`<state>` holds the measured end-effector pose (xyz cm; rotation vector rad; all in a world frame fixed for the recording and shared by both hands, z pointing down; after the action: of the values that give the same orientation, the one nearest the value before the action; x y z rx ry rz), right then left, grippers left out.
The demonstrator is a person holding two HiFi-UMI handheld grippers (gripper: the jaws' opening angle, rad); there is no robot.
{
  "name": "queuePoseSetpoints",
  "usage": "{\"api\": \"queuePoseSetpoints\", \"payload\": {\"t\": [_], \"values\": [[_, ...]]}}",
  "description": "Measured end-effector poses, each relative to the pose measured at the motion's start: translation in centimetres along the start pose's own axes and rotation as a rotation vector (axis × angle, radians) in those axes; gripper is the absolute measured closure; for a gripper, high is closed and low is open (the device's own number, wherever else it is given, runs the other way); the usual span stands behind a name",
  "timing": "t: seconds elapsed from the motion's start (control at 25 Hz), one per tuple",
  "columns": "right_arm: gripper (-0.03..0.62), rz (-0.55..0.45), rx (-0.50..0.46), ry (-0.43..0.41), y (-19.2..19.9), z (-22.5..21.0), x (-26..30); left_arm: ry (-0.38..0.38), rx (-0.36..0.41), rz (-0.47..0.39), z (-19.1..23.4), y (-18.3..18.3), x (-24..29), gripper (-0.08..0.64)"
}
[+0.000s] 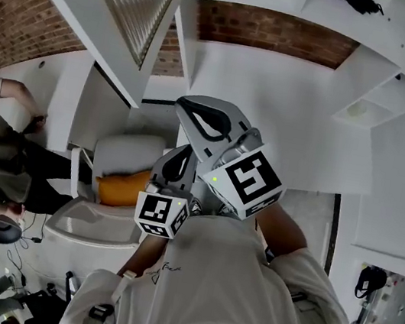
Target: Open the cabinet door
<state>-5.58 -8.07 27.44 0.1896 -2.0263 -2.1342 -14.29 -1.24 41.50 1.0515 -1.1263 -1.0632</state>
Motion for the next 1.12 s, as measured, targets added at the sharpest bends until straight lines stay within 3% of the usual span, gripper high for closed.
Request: {"api": "queuePoseSetpoints", "payload": {"t": [1.12], "values": [[0.568, 0.138, 0.131, 0.220, 6.1, -2.0, -8.7, 0.021, -0.001, 0.023, -1.9, 0.7, 0.1, 0.532]]}}
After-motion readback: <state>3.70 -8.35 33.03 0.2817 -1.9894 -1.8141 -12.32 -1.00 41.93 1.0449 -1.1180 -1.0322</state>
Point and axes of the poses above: the fingertips, and each gripper's own axes: x forward along the fingers, z to its left, y out of its underside, the point moved 9 cm from there along -x, backward along the fingers, and after that the axes turned 15 degrees about -y, right-handed, at the moved point
